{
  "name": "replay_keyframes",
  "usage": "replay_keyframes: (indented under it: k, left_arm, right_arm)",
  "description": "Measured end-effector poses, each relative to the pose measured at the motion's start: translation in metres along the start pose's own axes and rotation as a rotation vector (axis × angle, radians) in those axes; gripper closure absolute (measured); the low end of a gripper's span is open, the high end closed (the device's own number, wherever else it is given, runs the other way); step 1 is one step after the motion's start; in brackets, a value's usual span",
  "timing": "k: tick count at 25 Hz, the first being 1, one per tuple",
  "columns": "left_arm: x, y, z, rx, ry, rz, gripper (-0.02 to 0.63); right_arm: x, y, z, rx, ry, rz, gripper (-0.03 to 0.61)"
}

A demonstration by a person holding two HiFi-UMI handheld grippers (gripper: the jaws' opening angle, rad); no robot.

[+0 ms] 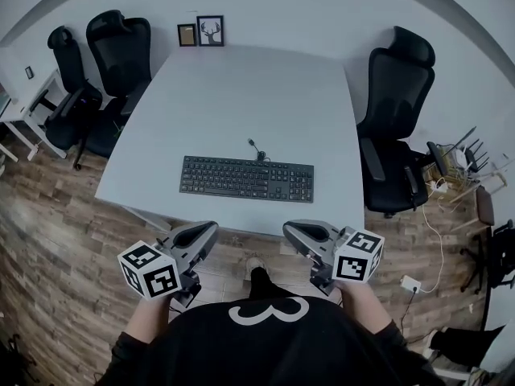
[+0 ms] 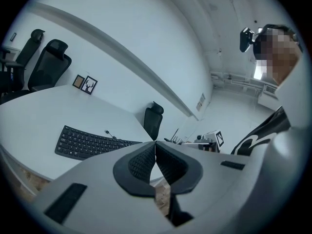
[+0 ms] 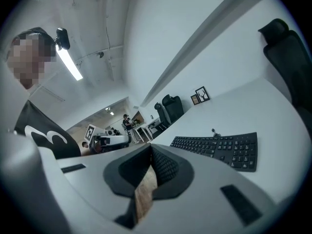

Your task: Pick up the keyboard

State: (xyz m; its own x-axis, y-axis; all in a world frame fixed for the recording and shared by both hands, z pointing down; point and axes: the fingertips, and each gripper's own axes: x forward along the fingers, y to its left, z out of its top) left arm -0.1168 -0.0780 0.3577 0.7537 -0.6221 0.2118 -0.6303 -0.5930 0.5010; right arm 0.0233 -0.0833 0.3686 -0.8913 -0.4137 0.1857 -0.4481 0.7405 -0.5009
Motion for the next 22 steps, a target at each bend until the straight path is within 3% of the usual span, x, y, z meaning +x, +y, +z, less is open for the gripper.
replay_keyframes:
  k: [9, 22]
  left_arm:
    - [0.050, 0.047, 0.015, -0.051, 0.026, -0.001, 0.600]
    - [0.081, 0.095, 0.009, -0.090, 0.080, 0.044, 0.599]
  right_arm:
    - [0.032, -0.060, 0.025, 0.010, 0.041, -0.019, 0.569]
    - [0.037, -0.116, 0.011, 0.058, 0.073, -0.079, 0.569]
